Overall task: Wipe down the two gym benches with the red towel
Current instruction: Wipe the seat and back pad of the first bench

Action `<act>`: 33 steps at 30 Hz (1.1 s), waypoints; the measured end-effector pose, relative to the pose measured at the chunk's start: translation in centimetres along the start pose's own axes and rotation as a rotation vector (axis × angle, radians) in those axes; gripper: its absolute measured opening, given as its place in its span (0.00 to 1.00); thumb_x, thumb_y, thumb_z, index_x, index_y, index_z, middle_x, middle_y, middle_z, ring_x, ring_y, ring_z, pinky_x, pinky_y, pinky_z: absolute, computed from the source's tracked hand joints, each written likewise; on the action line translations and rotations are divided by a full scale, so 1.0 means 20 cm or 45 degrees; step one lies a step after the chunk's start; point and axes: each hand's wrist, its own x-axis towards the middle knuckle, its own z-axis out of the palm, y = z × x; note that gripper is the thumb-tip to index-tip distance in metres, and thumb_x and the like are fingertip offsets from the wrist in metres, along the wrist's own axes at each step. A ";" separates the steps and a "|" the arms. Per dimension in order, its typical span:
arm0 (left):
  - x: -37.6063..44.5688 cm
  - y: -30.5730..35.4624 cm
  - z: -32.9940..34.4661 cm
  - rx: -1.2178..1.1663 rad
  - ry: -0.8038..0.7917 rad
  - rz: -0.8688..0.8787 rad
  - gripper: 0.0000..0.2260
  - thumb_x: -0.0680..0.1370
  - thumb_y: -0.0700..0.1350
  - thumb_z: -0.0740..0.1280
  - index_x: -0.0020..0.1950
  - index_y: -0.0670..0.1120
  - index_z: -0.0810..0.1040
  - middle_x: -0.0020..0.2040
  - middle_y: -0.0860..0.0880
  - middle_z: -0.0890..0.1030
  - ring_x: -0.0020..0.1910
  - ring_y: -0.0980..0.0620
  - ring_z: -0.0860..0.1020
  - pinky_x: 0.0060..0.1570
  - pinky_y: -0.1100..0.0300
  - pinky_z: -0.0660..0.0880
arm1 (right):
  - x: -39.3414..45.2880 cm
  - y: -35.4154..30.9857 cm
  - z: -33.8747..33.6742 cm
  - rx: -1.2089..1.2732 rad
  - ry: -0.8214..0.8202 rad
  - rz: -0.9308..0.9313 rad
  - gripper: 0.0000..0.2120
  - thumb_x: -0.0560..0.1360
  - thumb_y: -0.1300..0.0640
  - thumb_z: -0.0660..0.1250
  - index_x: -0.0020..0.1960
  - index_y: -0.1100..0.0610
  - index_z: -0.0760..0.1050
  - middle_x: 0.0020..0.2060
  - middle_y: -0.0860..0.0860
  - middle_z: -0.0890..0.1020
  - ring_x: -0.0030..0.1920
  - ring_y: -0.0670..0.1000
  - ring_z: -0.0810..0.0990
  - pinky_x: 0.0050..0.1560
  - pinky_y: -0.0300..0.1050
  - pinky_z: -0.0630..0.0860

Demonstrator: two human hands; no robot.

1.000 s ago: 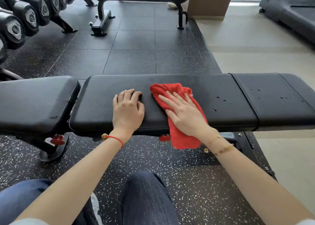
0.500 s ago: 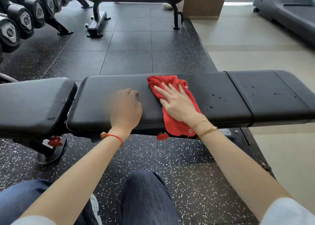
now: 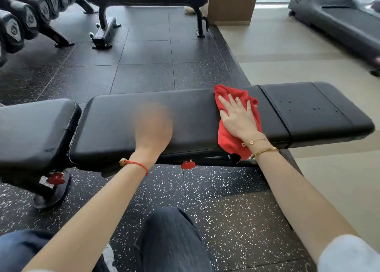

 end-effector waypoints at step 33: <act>0.02 0.16 0.19 0.180 -0.159 0.113 0.19 0.80 0.49 0.58 0.70 0.48 0.71 0.71 0.46 0.71 0.72 0.44 0.65 0.74 0.42 0.57 | 0.17 0.33 -0.07 0.022 0.002 0.069 0.24 0.83 0.50 0.52 0.79 0.44 0.54 0.79 0.50 0.54 0.79 0.52 0.53 0.77 0.56 0.42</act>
